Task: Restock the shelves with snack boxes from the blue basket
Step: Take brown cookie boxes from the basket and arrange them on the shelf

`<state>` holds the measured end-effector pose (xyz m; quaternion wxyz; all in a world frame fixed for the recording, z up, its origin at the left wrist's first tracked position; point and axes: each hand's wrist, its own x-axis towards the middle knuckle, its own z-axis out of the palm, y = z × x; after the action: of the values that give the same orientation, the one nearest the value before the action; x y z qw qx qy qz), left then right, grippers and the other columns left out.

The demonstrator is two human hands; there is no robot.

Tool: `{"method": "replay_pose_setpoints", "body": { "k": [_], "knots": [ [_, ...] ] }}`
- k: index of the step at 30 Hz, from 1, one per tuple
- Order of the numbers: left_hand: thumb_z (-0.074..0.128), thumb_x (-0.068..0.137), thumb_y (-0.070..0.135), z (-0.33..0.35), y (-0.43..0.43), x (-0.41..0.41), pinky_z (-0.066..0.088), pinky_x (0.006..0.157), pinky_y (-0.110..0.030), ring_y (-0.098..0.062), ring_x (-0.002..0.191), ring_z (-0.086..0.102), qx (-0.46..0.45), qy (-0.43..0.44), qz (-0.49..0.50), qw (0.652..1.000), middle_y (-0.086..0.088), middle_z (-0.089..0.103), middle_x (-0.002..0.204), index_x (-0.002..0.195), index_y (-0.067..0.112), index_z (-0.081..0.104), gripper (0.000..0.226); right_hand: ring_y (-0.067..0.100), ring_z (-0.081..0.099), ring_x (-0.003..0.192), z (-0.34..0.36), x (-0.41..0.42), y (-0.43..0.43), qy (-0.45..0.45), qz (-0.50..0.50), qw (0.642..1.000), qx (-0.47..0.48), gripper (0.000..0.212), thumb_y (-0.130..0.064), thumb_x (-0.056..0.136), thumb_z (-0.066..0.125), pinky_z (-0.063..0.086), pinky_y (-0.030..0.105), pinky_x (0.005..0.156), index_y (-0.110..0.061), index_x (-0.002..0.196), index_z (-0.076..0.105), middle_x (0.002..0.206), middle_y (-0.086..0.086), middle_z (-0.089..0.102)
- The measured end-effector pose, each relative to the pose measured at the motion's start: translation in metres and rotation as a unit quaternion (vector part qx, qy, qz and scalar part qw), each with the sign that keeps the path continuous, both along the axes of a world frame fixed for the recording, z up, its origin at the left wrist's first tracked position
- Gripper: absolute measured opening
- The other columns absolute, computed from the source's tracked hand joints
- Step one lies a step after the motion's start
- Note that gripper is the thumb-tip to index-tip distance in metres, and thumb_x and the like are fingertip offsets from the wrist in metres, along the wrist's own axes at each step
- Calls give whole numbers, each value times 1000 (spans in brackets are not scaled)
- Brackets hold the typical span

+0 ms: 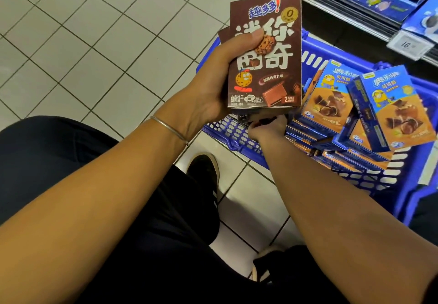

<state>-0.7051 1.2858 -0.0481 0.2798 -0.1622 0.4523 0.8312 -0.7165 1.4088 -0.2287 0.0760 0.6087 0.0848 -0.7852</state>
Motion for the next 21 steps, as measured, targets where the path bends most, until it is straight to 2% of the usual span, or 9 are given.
{"method": "replay_pose_setpoints", "body": {
  "k": [5,7,9,10,11,14,16,18,21],
  "knots": [
    [61,101,31,2,0,0,55,103,-48,-31,106,70,-2,0,4,1000,-17,70,125,139,2,58,48,20,55,102,4,2,1,-1,-12,1000,3,33,-38,77,81,50,32,100,-26,93,54,111,0,57],
    [62,101,31,1,-1,0,54,104,-48,-32,109,69,-1,-3,3,1000,-18,70,127,140,2,58,49,22,56,108,11,2,-4,1,16,999,32,32,-30,81,78,49,27,98,-25,102,55,113,0,56],
    [62,100,32,1,-3,-1,54,104,-49,-32,109,69,3,-2,3,1000,-18,70,127,136,3,61,46,22,57,114,19,-2,-10,52,56,996,52,54,-15,84,77,42,10,79,-21,131,51,112,-1,54],
    [63,100,32,1,-4,-1,55,102,-48,-32,107,70,5,2,4,1000,-17,72,124,132,4,63,42,21,60,112,25,-1,-13,60,100,991,71,64,-9,84,76,40,7,69,-16,140,46,111,2,55],
    [63,100,31,1,-5,-2,57,100,-47,-30,103,72,6,5,7,1000,-17,73,121,127,4,66,39,21,63,105,33,0,-13,60,119,989,59,62,-9,85,75,42,8,65,-13,140,48,107,1,57],
    [62,99,32,2,-6,-4,60,95,-44,-28,96,75,12,6,14,1000,-15,76,114,120,5,68,34,22,68,91,62,9,-5,112,153,982,-17,19,-33,94,64,57,25,73,-18,106,65,96,3,73],
    [62,99,33,3,-6,-7,60,94,-44,-26,95,75,24,2,12,1000,-14,77,111,120,5,67,35,21,68,81,76,19,-3,111,138,984,-27,19,-35,93,63,56,31,68,-17,92,66,81,5,74],
    [61,99,35,8,-5,-10,57,99,-44,-25,96,74,64,-9,8,998,-12,77,109,119,6,67,36,22,70,82,90,31,4,179,135,975,7,14,-28,92,63,57,35,76,-16,89,68,79,4,76],
    [60,99,35,19,-4,-17,55,103,-47,-26,101,72,132,7,-4,991,-12,75,113,124,5,64,39,21,72,87,113,43,26,239,156,955,85,8,-15,93,62,59,37,89,-16,96,69,90,5,76]
  ]
}}
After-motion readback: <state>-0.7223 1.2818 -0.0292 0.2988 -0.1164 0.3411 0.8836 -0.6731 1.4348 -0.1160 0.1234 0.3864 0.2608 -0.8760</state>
